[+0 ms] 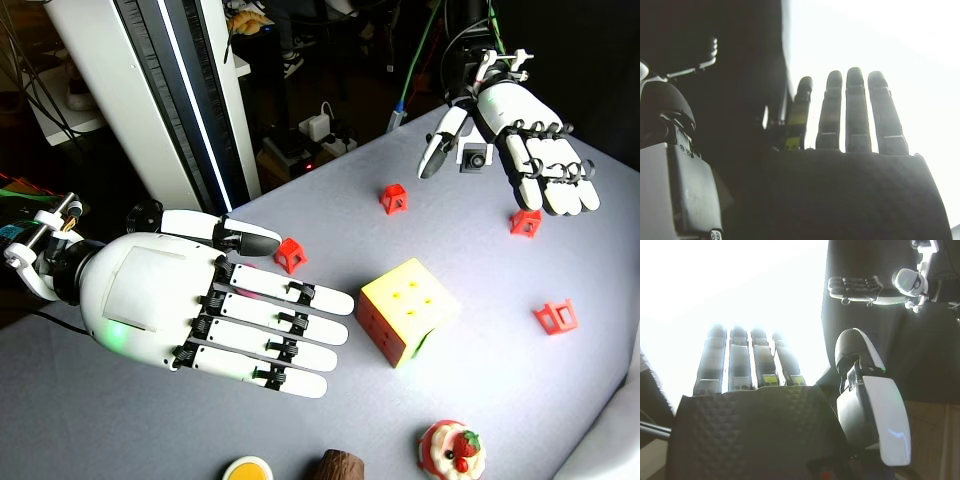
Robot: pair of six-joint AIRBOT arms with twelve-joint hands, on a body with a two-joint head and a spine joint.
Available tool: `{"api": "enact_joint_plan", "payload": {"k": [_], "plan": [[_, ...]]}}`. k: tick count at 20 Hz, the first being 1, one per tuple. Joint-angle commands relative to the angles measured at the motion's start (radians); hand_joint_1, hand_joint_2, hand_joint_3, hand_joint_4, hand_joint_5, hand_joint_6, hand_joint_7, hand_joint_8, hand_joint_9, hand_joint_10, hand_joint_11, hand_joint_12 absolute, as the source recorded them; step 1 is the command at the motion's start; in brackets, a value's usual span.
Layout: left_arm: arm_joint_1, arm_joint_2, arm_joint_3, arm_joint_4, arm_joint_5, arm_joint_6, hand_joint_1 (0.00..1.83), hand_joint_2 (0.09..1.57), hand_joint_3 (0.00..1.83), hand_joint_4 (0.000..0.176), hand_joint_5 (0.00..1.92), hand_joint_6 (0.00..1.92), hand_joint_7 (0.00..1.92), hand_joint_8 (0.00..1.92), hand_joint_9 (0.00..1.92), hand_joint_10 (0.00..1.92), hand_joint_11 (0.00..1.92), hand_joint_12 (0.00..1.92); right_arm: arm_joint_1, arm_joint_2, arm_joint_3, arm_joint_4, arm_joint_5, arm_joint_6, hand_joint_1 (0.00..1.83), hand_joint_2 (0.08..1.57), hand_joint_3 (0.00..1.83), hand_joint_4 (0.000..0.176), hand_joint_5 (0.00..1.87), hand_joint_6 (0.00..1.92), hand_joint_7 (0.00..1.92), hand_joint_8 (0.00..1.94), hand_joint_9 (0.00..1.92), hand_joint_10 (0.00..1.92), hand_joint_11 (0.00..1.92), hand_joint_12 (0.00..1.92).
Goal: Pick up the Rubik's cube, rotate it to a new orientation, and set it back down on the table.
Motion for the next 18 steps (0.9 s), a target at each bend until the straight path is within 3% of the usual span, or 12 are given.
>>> {"api": "enact_joint_plan", "payload": {"k": [1,2,3,5,7,8,9,10,11,13,16,18], "plan": [[-0.023,-0.013,0.008,0.002,-0.096,-0.011,0.52,1.07,0.01,0.134,0.00,0.00,0.00,0.00,0.00,0.00,0.00,0.01,0.008,-0.003,0.001,0.024,0.120,0.007,0.51,1.26,0.04,0.000,0.00,0.00,0.00,0.00,0.00,0.00,0.00,0.00],[-0.031,-0.023,0.015,0.010,-0.079,-0.021,0.47,1.07,0.00,0.160,0.00,0.00,0.00,0.00,0.00,0.00,0.00,0.00,0.005,-0.005,0.001,0.030,0.120,0.007,0.50,1.27,0.03,0.000,0.00,0.00,0.00,0.00,0.00,0.00,0.00,0.00],[-0.042,-0.037,0.024,0.019,-0.062,-0.037,0.46,1.06,0.00,0.150,0.00,0.00,0.00,0.00,0.00,0.00,0.00,0.00,-0.001,-0.007,0.001,0.039,0.120,0.007,0.50,1.27,0.03,0.000,0.00,0.00,0.00,0.00,0.00,0.00,0.00,0.00],[-0.067,-0.061,0.037,0.030,-0.020,-0.052,0.58,1.00,0.00,0.084,0.00,0.00,0.00,0.00,0.00,0.00,0.04,0.02,-0.008,-0.008,0.001,0.053,0.120,0.007,0.53,1.28,0.02,0.000,0.00,0.00,0.00,0.00,0.00,0.00,0.00,0.00],[-0.087,-0.083,0.045,0.032,0.023,-0.064,0.59,0.96,0.00,0.072,0.00,0.00,0.00,0.00,0.00,0.00,0.00,0.00,-0.013,-0.011,0.002,0.065,0.120,0.007,0.53,1.28,0.02,0.000,0.00,0.00,0.00,0.00,0.00,0.00,0.00,0.00],[-0.098,-0.096,0.051,0.032,0.044,-0.067,0.62,0.90,0.00,0.029,0.00,0.00,0.00,0.00,0.00,0.00,0.00,0.24,-0.016,-0.013,0.002,0.072,0.120,0.007,0.51,1.29,0.02,0.000,0.00,0.00,0.00,0.00,0.00,0.00,0.00,0.00],[-0.114,-0.116,0.063,0.033,0.081,-0.068,0.61,0.86,0.00,0.020,0.00,0.00,0.00,0.00,0.00,0.00,0.00,0.72,-0.020,-0.015,0.003,0.082,0.120,0.007,0.51,1.28,0.02,0.000,0.00,0.00,0.00,0.00,0.00,0.00,0.00,0.00],[-0.124,-0.127,0.071,0.033,0.106,-0.069,0.69,0.85,0.00,0.005,0.00,0.00,0.00,0.00,0.00,0.00,0.00,0.37,-0.021,-0.016,0.003,0.087,0.121,0.007,0.51,1.28,0.02,0.000,0.00,0.00,0.00,0.00,0.00,0.00,0.00,0.00],[-0.138,-0.145,0.084,0.033,0.136,-0.069,0.77,0.86,0.00,0.000,0.00,0.00,0.00,0.00,0.00,0.00,0.00,0.40,-0.023,-0.016,0.003,0.092,0.121,0.007,0.51,1.28,0.02,0.000,0.00,0.00,0.00,0.00,0.00,0.00,0.00,0.00],[-0.166,-0.179,0.107,0.033,0.189,-0.072,0.78,0.89,0.00,0.000,0.00,0.00,0.00,0.00,0.00,0.00,0.00,0.85,-0.028,-0.019,0.004,0.100,0.121,0.007,0.54,1.29,0.01,0.000,0.00,0.00,0.00,0.00,0.00,0.00,0.00,0.00],[-0.184,-0.221,0.139,0.033,0.248,-0.080,0.76,0.87,0.00,0.005,0.00,0.00,0.00,0.00,0.00,0.00,0.00,0.34,-0.033,-0.029,0.009,0.109,0.121,0.007,0.55,1.30,0.01,0.000,0.00,0.00,0.00,0.00,0.00,0.00,0.00,0.00],[-0.189,-0.243,0.157,0.024,0.275,-0.083,0.76,0.85,0.00,0.016,0.00,0.00,0.00,0.00,0.00,0.00,0.00,0.32,-0.037,-0.035,0.012,0.113,0.121,0.007,0.53,1.30,0.01,0.000,0.00,0.00,0.00,0.00,0.00,0.00,0.00,0.00]]}}
